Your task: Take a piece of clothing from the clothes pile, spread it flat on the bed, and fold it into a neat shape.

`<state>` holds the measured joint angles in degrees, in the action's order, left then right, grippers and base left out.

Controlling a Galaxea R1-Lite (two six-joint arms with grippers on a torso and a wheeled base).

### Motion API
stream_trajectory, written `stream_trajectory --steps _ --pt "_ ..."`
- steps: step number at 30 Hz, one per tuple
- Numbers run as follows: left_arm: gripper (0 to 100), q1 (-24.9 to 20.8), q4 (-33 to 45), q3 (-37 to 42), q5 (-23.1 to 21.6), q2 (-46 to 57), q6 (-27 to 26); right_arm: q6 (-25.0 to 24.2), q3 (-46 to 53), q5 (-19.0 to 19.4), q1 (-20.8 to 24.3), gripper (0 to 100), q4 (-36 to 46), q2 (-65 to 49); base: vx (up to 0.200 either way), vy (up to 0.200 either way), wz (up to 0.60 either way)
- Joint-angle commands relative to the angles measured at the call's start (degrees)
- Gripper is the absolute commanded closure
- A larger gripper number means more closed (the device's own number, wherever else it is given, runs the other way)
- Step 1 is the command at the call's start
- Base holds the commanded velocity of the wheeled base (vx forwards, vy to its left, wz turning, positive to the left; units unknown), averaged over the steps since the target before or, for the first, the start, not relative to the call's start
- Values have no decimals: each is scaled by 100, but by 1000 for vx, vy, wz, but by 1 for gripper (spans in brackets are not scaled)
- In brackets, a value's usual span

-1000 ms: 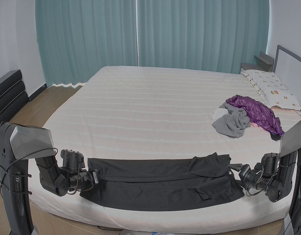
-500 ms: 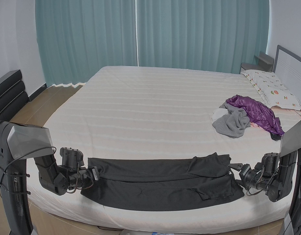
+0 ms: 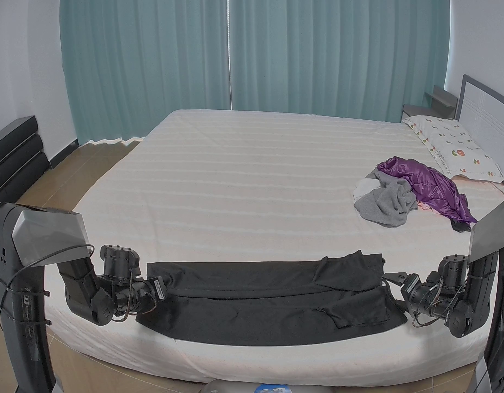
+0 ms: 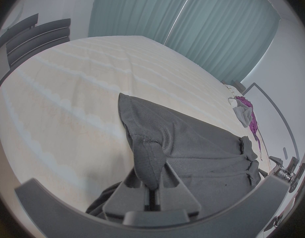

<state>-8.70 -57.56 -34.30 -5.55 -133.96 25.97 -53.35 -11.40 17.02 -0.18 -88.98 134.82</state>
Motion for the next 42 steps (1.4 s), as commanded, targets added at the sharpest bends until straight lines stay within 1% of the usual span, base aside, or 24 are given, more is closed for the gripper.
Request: stream_trajectory --steps 1,4,11,19,25,33,35,39,42 --pt "100 0 0 -59 1 -7 93 0 -3 3 1 0 -5 1 0 0 0" --pt "100 -8 0 -182 1 19 400 -9 -3 3 1 0 -5 1 0 0 0" --pt "100 -17 0 -261 1 19 480 -9 -3 3 1 0 -14 1 0 0 0" --pt "100 -79 -123 -147 10 204 532 -9 -3 3 1 0 -14 1 0 -200 0" --pt "100 -290 -123 -41 19 652 875 -9 -3 3 1 0 -14 1 0 -200 0" --pt "100 -518 -115 38 54 1004 893 -9 -3 3 1 0 -14 1 0 -200 0" --pt "100 -580 -97 20 106 1074 893 -9 -3 3 1 0 -14 1 0 -200 0" --pt "100 -747 -53 -129 361 1109 893 -9 -3 3 1 0 -14 1 0 -200 0" --pt "100 -879 -9 -243 414 1109 893 -9 -3 3 1 0 -14 1 0 -200 0"
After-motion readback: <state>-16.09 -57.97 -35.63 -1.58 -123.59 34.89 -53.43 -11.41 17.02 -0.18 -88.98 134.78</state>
